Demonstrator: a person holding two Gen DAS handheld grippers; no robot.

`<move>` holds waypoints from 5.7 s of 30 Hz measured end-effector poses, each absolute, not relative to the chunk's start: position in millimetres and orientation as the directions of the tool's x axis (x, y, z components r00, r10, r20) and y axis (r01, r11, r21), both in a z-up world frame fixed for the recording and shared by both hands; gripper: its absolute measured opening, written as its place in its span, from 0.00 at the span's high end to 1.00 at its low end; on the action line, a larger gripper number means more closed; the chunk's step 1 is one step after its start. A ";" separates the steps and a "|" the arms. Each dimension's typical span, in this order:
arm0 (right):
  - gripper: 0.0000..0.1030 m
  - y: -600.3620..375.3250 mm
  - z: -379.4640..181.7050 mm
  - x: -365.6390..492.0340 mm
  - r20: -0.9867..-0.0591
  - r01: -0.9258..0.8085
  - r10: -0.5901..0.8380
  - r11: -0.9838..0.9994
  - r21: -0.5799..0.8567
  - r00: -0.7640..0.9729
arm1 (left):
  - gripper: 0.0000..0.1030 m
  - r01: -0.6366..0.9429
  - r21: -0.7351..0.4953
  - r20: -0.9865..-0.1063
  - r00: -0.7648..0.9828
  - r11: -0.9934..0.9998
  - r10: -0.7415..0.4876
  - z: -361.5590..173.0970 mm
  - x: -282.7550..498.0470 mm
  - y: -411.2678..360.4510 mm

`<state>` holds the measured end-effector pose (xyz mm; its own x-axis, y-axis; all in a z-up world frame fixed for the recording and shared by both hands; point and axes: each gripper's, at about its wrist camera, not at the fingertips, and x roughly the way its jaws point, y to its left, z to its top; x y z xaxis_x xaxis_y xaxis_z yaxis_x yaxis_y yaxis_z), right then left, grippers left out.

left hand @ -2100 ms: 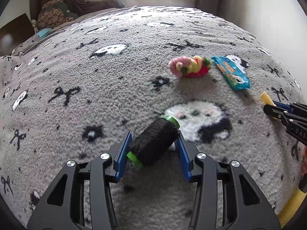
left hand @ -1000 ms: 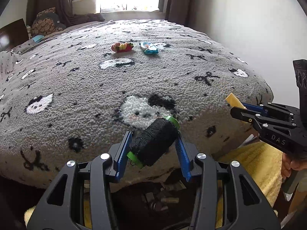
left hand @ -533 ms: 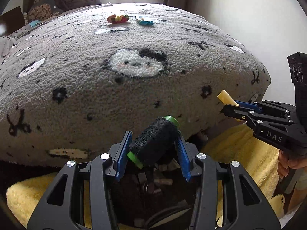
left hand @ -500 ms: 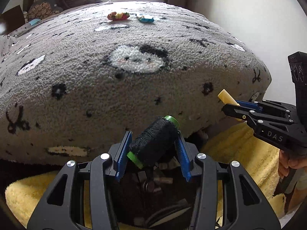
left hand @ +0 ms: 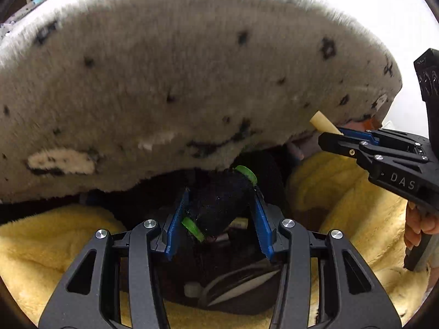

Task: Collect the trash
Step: 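Carry the spool and yellow tube down and open both tools over the bin, then raise both open tools back over the bed, then grasp the blue wipes pack with the right tool while the left tool grasps the plush toy, then carry the wipes pack and plush toy down past the bed edge and open both tools over the bin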

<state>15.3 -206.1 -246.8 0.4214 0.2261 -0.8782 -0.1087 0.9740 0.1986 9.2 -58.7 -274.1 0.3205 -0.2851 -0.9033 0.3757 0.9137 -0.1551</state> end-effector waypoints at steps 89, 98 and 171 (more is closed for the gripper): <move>0.10 -230.0 -130.3 231.2 -0.758 -0.056 0.136 0.990 0.130 0.638 | 0.08 0.276 0.005 -0.779 0.603 0.961 -0.170 -144.2 199.9 -15.1; 0.10 -214.4 -142.1 324.1 -0.766 -0.048 0.156 0.986 0.162 0.623 | 0.08 0.265 0.018 -0.790 0.595 0.964 -0.149 -149.0 263.3 -22.2; 0.62 -237.5 -71.4 87.2 -0.667 -0.067 0.078 0.997 0.042 0.741 | 0.34 0.401 -0.063 -0.679 0.654 0.914 -0.334 -68.7 98.2 -53.7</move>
